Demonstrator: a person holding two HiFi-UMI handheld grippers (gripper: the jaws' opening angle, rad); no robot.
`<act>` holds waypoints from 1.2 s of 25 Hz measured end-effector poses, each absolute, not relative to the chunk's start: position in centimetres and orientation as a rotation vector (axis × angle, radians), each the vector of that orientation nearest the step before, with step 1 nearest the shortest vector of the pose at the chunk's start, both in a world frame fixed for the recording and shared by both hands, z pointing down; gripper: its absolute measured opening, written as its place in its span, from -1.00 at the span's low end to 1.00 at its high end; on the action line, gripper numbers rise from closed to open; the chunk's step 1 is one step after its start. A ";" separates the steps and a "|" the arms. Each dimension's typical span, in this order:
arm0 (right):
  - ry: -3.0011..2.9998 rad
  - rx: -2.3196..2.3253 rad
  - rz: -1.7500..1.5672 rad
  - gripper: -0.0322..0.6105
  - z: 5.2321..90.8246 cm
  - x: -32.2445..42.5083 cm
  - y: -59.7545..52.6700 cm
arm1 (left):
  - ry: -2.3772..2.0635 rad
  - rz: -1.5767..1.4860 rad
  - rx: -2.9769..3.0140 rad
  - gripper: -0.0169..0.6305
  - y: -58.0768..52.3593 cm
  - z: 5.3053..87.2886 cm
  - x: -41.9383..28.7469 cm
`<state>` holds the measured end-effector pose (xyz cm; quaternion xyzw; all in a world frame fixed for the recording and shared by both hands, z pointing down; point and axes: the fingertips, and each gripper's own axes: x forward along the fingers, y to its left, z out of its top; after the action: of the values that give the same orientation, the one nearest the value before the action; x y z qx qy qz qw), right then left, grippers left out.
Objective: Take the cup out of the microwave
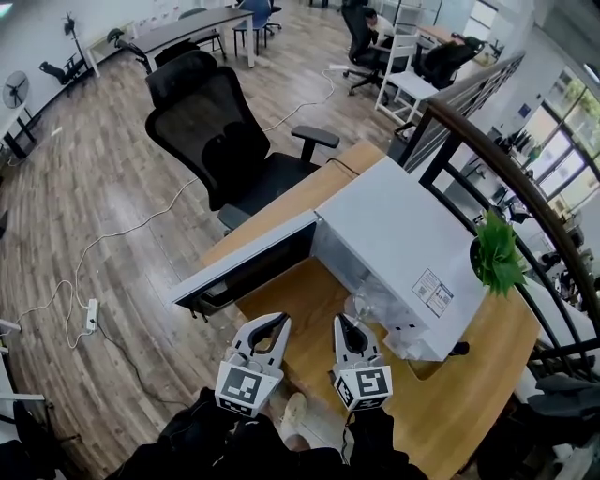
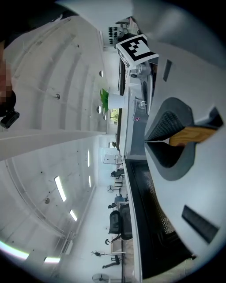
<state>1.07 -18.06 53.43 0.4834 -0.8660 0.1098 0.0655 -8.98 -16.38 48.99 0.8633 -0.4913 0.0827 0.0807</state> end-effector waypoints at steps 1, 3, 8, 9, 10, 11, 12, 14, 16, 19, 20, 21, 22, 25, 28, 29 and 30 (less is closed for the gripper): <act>-2.618 1.458 0.323 -0.84 52.9 1.3 -17.7 | -1.477 0.238 2.586 -0.85 -16.0 48.6 -8.8; -2.628 1.455 0.307 -0.84 51.9 1.6 -16.9 | -1.487 0.231 2.593 -0.85 -15.3 47.8 -8.6; -2.647 1.456 0.270 -0.84 49.5 2.6 -15.1 | -1.510 0.218 2.615 -0.85 -13.6 45.6 -8.0; -2.650 1.461 0.262 -0.84 49.0 2.9 -14.7 | -1.507 0.234 2.615 -0.85 -13.2 45.2 -7.8; -2.652 1.465 0.255 -0.84 48.5 3.2 -14.4 | -1.507 0.240 2.618 -0.85 -12.8 44.8 -7.6; -2.653 1.470 0.249 -0.84 48.0 3.5 -14.0 | -1.509 0.239 2.622 -0.85 -12.5 44.4 -7.4; -2.654 1.475 0.241 -0.84 47.6 3.8 -13.5 | -1.511 0.234 2.627 -0.85 -12.1 44.1 -7.1; -2.654 1.483 0.227 -0.84 46.8 4.6 -12.6 | -1.509 0.228 2.640 -0.85 -11.4 43.4 -6.4; -2.653 1.492 0.215 -0.84 46.1 5.5 -11.5 | -1.503 0.227 2.655 -0.85 -10.4 42.9 -5.5; -2.651 1.504 0.198 -0.84 45.2 6.7 -9.9 | -1.490 0.224 2.677 -0.85 -9.1 42.1 -4.3; -2.650 1.509 0.192 -0.84 45.0 7.1 -9.4 | -1.489 0.218 2.684 -0.85 -8.7 41.9 -4.0; -2.648 1.517 0.185 -0.84 44.8 7.5 -8.9 | -1.494 0.210 2.692 -0.85 -8.4 41.7 -3.7; -2.645 1.526 0.178 -0.84 44.5 8.0 -8.4 | -1.501 0.200 2.701 -0.85 -8.1 41.5 -3.4; -2.636 1.550 0.163 -0.84 44.0 9.3 -7.0 | -1.485 0.189 2.722 -0.85 -7.1 41.2 -2.3; -2.627 1.573 0.161 -0.84 43.5 10.4 -5.5 | -1.451 0.209 2.731 -0.85 -5.9 40.8 -1.3; -2.624 1.581 0.162 -0.84 43.4 10.7 -5.0 | -1.446 0.210 2.736 -0.85 -5.5 40.7 -1.1; -2.620 1.587 0.160 -0.84 43.3 11.1 -4.4 | -1.442 0.209 2.741 -0.85 -5.1 40.5 -0.9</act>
<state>11.07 -4.44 43.32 0.5170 -0.8536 0.0520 0.0371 -0.91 -5.11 40.48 0.8829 -0.4644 0.0674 0.0185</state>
